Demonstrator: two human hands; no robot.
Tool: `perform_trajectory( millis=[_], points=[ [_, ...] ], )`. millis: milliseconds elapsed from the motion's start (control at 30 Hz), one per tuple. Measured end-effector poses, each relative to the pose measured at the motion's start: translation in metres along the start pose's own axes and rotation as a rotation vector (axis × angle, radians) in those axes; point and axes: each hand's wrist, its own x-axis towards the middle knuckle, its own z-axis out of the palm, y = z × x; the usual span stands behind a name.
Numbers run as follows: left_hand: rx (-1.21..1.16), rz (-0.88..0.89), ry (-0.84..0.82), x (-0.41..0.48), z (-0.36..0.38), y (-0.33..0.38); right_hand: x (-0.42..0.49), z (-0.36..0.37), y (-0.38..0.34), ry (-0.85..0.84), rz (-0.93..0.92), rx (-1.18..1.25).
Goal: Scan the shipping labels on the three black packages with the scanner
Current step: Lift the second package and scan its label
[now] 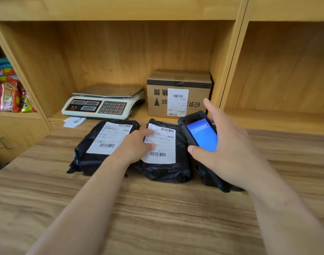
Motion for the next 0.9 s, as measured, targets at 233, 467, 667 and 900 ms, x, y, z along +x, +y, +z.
perform_trajectory(
  millis=[233,467,667,900],
  points=[
    [-0.059,-0.033,0.079,0.0029,0.0008,0.0035,-0.0001,0.0017,-0.0012,0.004,-0.003,-0.012],
    [-0.203,-0.077,0.047,0.0036,0.0002,-0.0004,-0.0005,0.0011,-0.0029,-0.008,-0.003,-0.016],
    [-0.266,-0.11,0.037,0.0034,-0.0005,-0.0006,-0.0007,0.0022,-0.0024,-0.007,-0.012,-0.001],
    [-0.396,-0.123,-0.006,0.0004,-0.0029,0.0026,-0.0006,0.0027,-0.0025,-0.002,-0.009,-0.012]
  ],
)
